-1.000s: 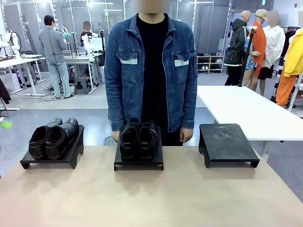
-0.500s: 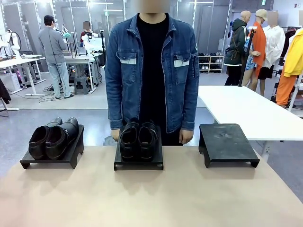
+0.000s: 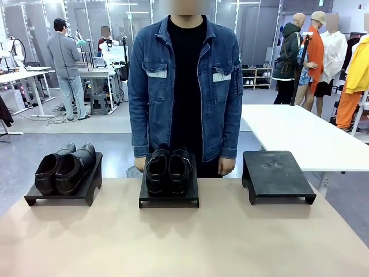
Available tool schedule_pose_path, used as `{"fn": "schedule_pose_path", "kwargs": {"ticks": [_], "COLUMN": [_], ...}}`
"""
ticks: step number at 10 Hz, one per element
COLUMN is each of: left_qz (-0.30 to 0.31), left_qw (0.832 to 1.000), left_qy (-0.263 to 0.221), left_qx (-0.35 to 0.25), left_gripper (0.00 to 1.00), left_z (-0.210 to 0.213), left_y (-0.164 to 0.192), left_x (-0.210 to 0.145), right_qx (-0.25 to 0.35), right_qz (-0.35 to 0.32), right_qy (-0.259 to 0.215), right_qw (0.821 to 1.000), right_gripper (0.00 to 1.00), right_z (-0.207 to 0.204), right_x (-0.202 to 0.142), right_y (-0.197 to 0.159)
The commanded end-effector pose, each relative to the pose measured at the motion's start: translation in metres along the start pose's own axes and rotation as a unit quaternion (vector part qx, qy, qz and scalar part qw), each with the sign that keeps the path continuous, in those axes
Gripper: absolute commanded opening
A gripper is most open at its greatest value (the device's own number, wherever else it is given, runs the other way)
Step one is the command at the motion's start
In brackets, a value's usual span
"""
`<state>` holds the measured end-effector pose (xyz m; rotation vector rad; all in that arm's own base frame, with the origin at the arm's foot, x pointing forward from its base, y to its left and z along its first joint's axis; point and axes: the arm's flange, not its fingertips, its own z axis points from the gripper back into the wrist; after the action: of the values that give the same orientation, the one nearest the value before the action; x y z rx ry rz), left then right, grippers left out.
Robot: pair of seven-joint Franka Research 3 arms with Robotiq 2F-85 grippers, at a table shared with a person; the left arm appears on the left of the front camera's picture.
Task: Place the shoes on the stand as instructed by the person.
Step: Pick up another pair of Shoes and place it on the Shoes Stand indicated by the person.
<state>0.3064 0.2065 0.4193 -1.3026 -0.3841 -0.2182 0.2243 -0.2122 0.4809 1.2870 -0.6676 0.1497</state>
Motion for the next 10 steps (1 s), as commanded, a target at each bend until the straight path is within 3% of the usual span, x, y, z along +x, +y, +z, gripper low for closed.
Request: {"fn": "schedule_pose_path", "kwargs": {"ticks": [1, 10], "left_qz": [-0.01, -0.01], "left_qw": [1.0, 1.0], "left_qy": [0.005, 0.005], "left_qx": [0.002, 0.002], "left_gripper": [0.99, 0.99], "left_z": [0.0006, 0.0006], "left_y": [-0.0087, -0.0087], "left_x": [-0.0049, -0.0049], "right_qx": [0.003, 0.003], "right_qz": [0.012, 0.012], "right_qy": [-0.001, -0.001], "right_qw": [1.0, 1.0], "right_gripper": [1.0, 1.0], "right_z": [0.0025, 0.0025], "right_x": [-0.0005, -0.0005], "right_y": [0.0013, 0.0013]}}
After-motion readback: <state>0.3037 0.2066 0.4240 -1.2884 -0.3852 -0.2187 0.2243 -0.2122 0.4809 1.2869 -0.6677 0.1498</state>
